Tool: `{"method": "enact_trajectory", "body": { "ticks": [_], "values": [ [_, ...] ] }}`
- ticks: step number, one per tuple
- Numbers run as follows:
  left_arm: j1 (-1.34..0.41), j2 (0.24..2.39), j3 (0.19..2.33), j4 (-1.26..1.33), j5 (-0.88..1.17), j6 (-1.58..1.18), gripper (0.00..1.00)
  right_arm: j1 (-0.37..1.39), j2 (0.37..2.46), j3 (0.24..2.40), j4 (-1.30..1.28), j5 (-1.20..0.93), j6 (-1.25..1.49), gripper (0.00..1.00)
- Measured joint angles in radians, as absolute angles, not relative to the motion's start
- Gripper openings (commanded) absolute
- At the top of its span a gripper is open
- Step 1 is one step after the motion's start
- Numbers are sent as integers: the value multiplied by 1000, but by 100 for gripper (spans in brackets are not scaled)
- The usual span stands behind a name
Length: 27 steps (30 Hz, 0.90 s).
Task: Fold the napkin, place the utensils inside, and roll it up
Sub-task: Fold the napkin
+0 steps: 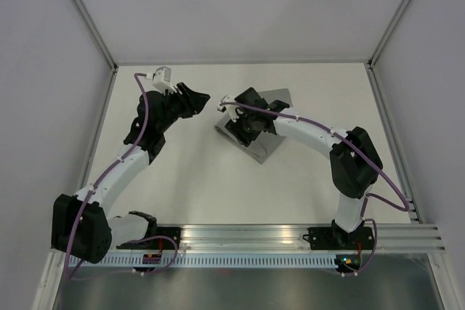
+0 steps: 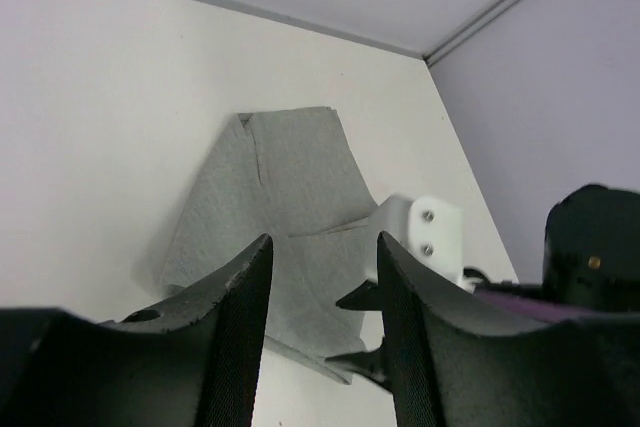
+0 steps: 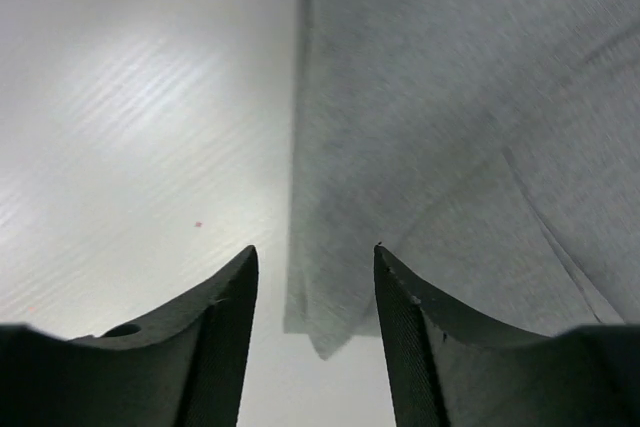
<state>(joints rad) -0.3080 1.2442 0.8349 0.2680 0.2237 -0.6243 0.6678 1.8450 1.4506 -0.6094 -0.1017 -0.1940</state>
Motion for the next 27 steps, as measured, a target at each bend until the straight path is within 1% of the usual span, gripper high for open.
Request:
{"method": "enact_trajectory", "body": {
  "ticks": [3, 7, 9, 11, 14, 16, 20, 21, 23, 27],
  "values": [
    [-310, 1179, 839, 203, 183, -624, 52, 754, 1845, 1450, -583, -66, -210, 62],
    [-310, 1147, 846, 144, 153, -624, 52, 786, 1851, 1450, -554, -26, -213, 65],
    [-310, 1135, 846, 112, 130, -624, 54, 797, 1861, 1446, -527, 4, -214, 67],
    [-307, 1116, 846, 89, 108, -624, 56, 802, 1872, 1439, -506, 29, -214, 67],
    [-284, 1090, 857, 60, 90, -622, 56, 806, 1881, 1418, -474, 76, -210, 67],
    [-266, 1117, 900, 43, 75, -615, 52, 803, 1880, 1407, -464, 110, -199, 65],
    [-234, 1348, 1074, 38, 88, -601, 48, 730, 1870, 1400, -462, 111, -167, 62],
    [-231, 1411, 1105, 39, 97, -599, 45, 694, 1858, 1388, -461, 113, -161, 62],
    [-228, 1569, 1180, 40, 128, -595, 43, 627, 1821, 1338, -448, 123, -161, 57],
    [-229, 1828, 1268, 28, 208, -594, 40, 509, 1726, 1203, -450, 157, -167, 51]
  ]
}}
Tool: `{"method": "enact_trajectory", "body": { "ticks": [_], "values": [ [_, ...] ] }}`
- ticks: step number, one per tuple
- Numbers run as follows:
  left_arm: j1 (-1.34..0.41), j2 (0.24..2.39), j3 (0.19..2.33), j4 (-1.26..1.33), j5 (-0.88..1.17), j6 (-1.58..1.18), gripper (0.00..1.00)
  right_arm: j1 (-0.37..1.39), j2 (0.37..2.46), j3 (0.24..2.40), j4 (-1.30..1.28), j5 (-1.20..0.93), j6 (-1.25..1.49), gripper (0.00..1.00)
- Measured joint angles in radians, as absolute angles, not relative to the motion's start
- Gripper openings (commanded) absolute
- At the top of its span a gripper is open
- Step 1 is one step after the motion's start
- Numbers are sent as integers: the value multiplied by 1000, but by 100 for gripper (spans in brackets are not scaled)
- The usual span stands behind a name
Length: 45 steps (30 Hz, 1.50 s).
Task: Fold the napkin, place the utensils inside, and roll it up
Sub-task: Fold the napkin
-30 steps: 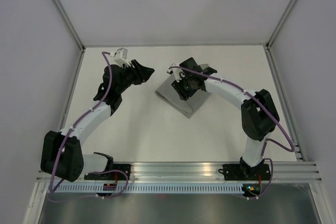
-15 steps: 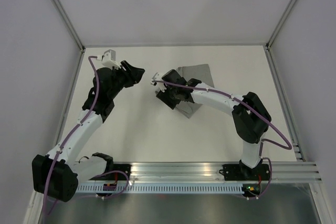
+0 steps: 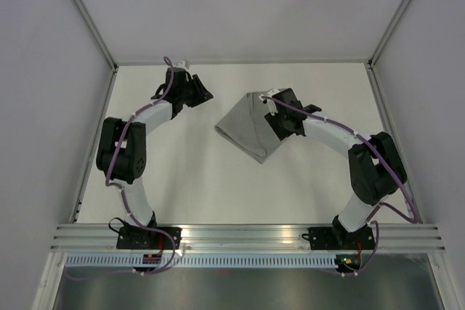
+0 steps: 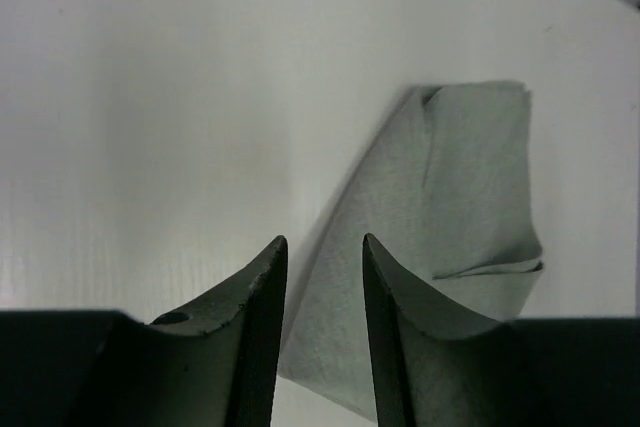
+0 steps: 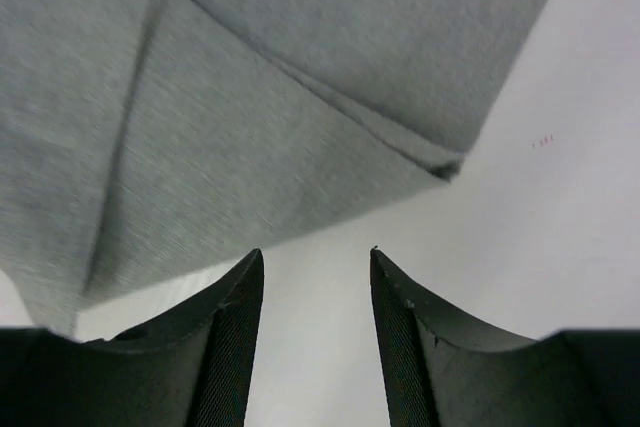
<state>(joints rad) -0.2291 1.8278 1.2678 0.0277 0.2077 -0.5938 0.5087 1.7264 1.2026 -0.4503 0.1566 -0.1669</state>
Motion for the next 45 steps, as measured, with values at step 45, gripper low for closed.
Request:
{"method": "enact_trajectory", "body": {
  "ticks": [45],
  "values": [
    [-394, 1819, 848, 287, 153, -745, 33, 368, 2058, 1441, -426, 111, -259, 38]
  ]
}}
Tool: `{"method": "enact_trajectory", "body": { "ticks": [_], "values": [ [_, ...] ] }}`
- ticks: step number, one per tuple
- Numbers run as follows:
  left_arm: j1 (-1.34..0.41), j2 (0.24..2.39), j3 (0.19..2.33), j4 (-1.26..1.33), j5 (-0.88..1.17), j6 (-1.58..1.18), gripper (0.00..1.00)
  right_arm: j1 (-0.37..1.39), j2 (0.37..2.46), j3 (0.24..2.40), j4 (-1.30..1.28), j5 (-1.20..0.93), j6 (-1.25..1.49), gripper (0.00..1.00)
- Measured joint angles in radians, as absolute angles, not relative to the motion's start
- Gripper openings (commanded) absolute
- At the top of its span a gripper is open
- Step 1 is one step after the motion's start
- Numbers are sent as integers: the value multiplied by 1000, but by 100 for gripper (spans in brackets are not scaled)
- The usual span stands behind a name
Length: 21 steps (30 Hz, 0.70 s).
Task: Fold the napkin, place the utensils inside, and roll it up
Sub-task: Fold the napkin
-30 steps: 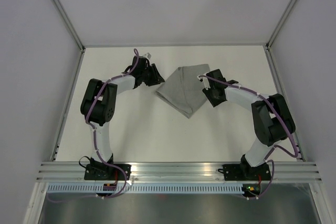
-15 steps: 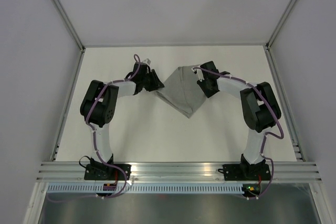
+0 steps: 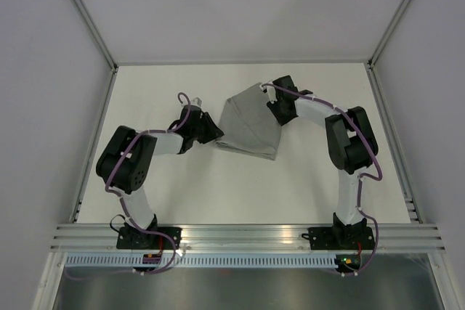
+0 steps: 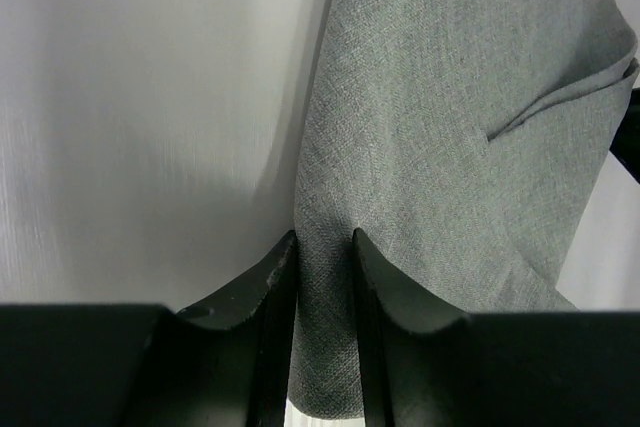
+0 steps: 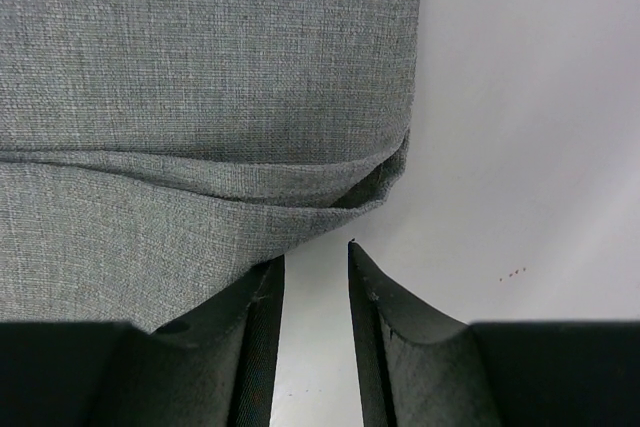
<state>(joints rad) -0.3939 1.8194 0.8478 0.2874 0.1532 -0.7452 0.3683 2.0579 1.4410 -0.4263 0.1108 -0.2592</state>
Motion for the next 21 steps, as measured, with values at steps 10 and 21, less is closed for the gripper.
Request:
{"method": "enact_trajectory", "body": {
  "ticks": [10, 21],
  "values": [
    [-422, 1727, 686, 393, 118, -802, 33, 368, 2059, 1445, -434, 35, -257, 39],
    [-408, 1613, 599, 398, 76, -811, 45, 358, 2037, 1435, -456, 26, -246, 52]
  ]
}}
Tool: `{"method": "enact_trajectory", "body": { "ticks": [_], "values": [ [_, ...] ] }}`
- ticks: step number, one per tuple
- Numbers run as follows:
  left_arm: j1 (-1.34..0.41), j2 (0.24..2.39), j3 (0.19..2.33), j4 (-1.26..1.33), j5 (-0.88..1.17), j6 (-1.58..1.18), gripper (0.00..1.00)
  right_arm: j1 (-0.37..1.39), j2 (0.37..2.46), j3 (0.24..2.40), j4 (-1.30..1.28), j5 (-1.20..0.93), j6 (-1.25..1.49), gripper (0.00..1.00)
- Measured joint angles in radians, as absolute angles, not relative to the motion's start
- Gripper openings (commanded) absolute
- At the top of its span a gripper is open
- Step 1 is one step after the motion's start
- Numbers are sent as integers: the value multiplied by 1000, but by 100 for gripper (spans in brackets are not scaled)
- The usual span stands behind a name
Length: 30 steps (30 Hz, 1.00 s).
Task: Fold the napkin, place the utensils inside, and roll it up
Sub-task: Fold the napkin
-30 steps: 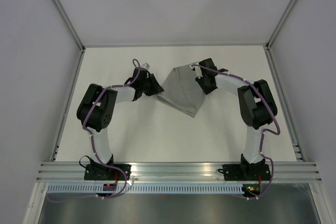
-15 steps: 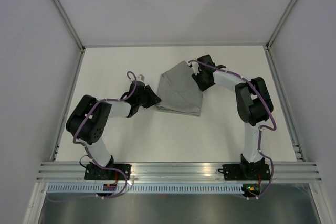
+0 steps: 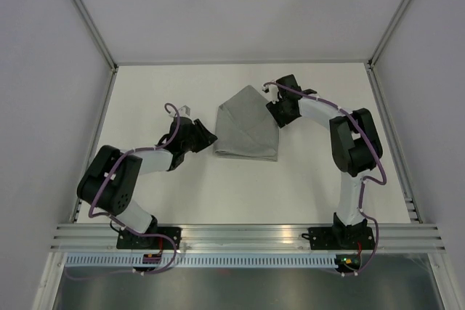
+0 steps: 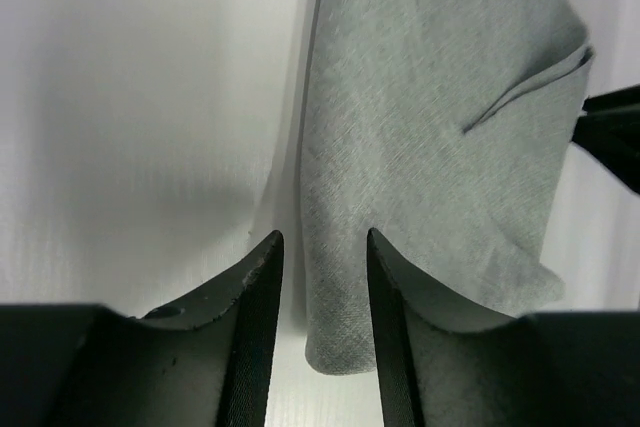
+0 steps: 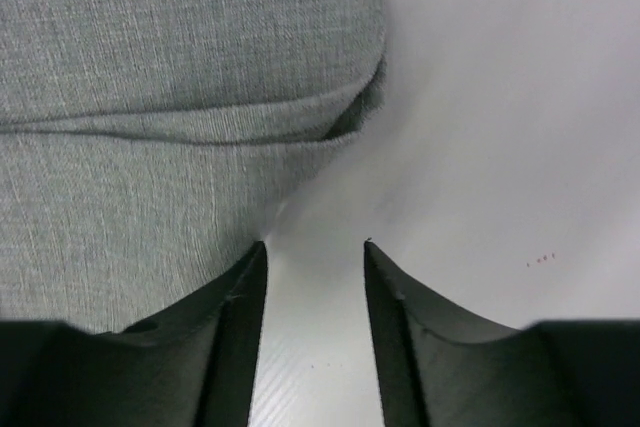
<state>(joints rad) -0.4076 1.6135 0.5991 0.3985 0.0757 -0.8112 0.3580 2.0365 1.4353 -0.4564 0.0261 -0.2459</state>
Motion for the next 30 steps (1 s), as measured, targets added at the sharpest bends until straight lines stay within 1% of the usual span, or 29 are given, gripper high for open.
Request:
{"method": "enact_trajectory", "body": {
  "ticks": [3, 9, 13, 16, 21, 26, 30],
  "values": [
    [-382, 1555, 600, 387, 69, -793, 47, 341, 1985, 1412, -471, 17, -244, 56],
    [-353, 1425, 634, 324, 71, -723, 49, 303, 1825, 1354, -482, -47, -289, 61],
    [-354, 1332, 669, 277, 82, -674, 50, 299, 1710, 1345, -509, -175, -369, 61],
    [-354, 1254, 678, 266, 87, -651, 50, 312, 1671, 1351, -538, -262, -437, 62],
    [-354, 1187, 684, 251, 86, -632, 51, 391, 1620, 1297, -559, -334, -586, 65],
    [-354, 1179, 685, 215, 80, -623, 51, 550, 1610, 1196, -530, -320, -691, 65],
    [-354, 1166, 685, 184, 76, -617, 52, 626, 1640, 1171, -521, -317, -731, 65]
  ]
}}
